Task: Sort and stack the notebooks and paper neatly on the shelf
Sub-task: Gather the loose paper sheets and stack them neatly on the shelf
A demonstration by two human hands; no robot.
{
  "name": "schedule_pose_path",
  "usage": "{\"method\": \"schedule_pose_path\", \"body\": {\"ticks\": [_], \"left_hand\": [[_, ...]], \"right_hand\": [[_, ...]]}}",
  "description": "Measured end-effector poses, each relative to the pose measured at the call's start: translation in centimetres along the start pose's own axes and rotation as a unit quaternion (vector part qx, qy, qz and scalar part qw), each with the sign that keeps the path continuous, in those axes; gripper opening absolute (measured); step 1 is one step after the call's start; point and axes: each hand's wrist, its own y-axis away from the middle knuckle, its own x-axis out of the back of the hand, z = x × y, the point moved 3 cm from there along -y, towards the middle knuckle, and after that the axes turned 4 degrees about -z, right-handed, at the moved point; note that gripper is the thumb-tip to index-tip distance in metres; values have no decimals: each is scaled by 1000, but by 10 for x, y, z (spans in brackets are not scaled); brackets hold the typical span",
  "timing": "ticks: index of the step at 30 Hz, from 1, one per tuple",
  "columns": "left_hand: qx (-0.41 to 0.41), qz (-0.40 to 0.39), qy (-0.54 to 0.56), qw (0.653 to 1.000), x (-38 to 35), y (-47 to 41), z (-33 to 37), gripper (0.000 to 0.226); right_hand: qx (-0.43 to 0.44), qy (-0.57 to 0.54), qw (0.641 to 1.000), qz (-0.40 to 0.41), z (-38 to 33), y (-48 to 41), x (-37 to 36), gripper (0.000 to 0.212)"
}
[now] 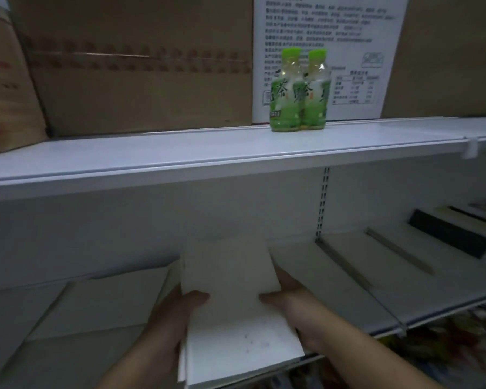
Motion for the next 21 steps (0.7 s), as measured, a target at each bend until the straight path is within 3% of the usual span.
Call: {"method": "schedule_pose_path", "body": {"ticks": [4,10,17,21], "left_hand": [[-1,14,-1,1000,-24,-15,6,14],[59,6,-1,998,-68,-48,-15,24],[108,-10,-21,994,-107,-68,-40,29],[71,8,-35,997,-134,-80,-47,22]], "right_hand": [[16,20,999,42,-6,-5,27,47],[0,0,993,121,-20,-15,86,46],[-30,15,990,137,-14,-13,129,44],[-23,40,986,157,-18,-10,147,48]]}}
